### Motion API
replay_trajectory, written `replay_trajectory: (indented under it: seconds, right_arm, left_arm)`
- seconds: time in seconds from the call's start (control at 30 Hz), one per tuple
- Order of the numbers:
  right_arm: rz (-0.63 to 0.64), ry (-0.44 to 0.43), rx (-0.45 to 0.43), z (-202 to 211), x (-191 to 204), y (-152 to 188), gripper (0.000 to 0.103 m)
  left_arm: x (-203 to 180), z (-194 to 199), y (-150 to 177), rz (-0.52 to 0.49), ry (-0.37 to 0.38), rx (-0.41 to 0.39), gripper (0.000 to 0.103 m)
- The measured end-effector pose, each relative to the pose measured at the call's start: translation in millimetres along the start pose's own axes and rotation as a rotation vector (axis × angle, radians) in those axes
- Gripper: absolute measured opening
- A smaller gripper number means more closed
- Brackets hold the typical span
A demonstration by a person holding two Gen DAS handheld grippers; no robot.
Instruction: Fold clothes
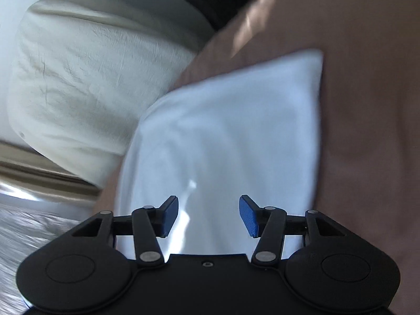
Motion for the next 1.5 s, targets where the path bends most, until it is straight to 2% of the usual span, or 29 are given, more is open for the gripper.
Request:
replay_trajectory:
  seconds: [0.1,0.13,0.2,0.27,0.37,0.5,0.57,0.67,0.7,0.73,0.8,0.83,0.87,0.9,0.93,0.97,1.0,1.03,1.07,1.1,1.17,1.27,1.4,1.5]
  right_arm:
    - [0.142,0.166,-0.058,-7,-6,-4,0.058]
    - [0.179,0.211,-0.070,-11,-9,-5,0.058]
    - [0.211,0.234,-0.091,-15,-15,-7,0.058]
    - [0.175,0.193,-0.090,-20,-27,-15,0.058]
    - [0.085,0.123,-0.092,-26,-44,-29,0.058]
    - [0.012,0.115,-0.114,-38,-64,-37,0.058]
    - [0.006,0.094,-0.129,-49,-69,-42,0.059]
    - [0.035,0.026,-0.196,-63,-71,-54,0.061]
    - [0.075,0.006,-0.213,-70,-69,-57,0.066]
    - [0.116,-0.013,-0.231,-78,-68,-60,0.067]
    - [0.101,-0.010,-0.255,-78,-66,-58,0.068]
    - [0.117,-0.022,-0.266,-76,-62,-58,0.062]
    - [0.134,-0.034,-0.277,-74,-59,-59,0.053]
    - [0.142,-0.030,-0.270,-78,-59,-62,0.024]
    - [0.137,-0.042,-0.270,-82,-60,-63,0.011]
    - [0.131,-0.055,-0.271,-85,-62,-63,0.011]
    - [0.126,-0.068,-0.271,-89,-64,-63,0.010]
    - [0.110,-0.083,-0.270,-92,-64,-63,0.010]
    - [0.094,-0.099,-0.269,-94,-64,-64,0.010]
    - [0.089,-0.132,-0.270,-94,-63,-63,0.010]
    - [0.106,-0.195,-0.272,-85,-57,-58,0.010]
    - [0.135,-0.308,-0.256,-74,-40,-47,0.010]
    - [0.063,-0.570,-0.086,-63,-22,-20,0.010]
    - [0.126,-0.667,0.004,-43,3,10,0.010]
  left_arm:
    - [-11,-32,-29,-0.058,-0.047,0.035,0.063]
    - [-7,-42,-36,-0.049,-0.048,0.036,0.063]
    - [1,-62,-52,-0.029,-0.051,0.037,0.063]
    - [13,-81,-61,0.007,-0.044,0.038,0.063]
    - [22,-109,-71,-0.020,-0.068,0.068,0.063]
    - [25,-134,-84,-0.065,-0.089,0.074,0.067]
    - [30,-145,-90,-0.065,-0.111,0.049,0.069]
    - [33,-171,-100,-0.099,-0.224,0.050,0.069]
    - [34,-180,-103,-0.101,-0.246,0.061,0.069]
    - [35,-187,-106,-0.093,-0.239,0.066,0.069]
    - [37,-200,-114,-0.068,-0.200,0.064,0.069]
    - [39,-206,-116,-0.062,-0.185,0.068,0.071]
    - [40,-212,-119,-0.056,-0.172,0.073,0.077]
    - [42,-221,-121,-0.046,-0.177,0.104,0.082]
    - [45,-231,-122,-0.031,-0.186,0.151,0.084]
    - [47,-239,-121,-0.019,-0.202,0.178,0.081]
    - [46,-239,-119,-0.016,-0.185,0.163,0.074]
    - [45,-239,-117,-0.014,-0.169,0.149,0.046]
    - [42,-236,-117,-0.024,-0.151,0.133,0.009]
    - [37,-232,-118,-0.044,-0.145,0.125,0.006]
    - [26,-220,-116,-0.092,-0.159,0.097,0.006]
    - [19,-194,-121,-0.100,-0.146,0.055,0.006]
    - [19,-152,-125,-0.066,-0.138,0.008,0.006]
    - [17,-118,-121,-0.084,-0.159,-0.016,0.006]
Point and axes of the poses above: each gripper's, at about its wrist camera, not at the fingertips, and z roughly against the way its jaws point, x to its left, y to its underside, the point moved 1 cm from there along -z, roughly the way its jaws point, and after that the axes turned 12 degrees about y, right-handed, at the moved point
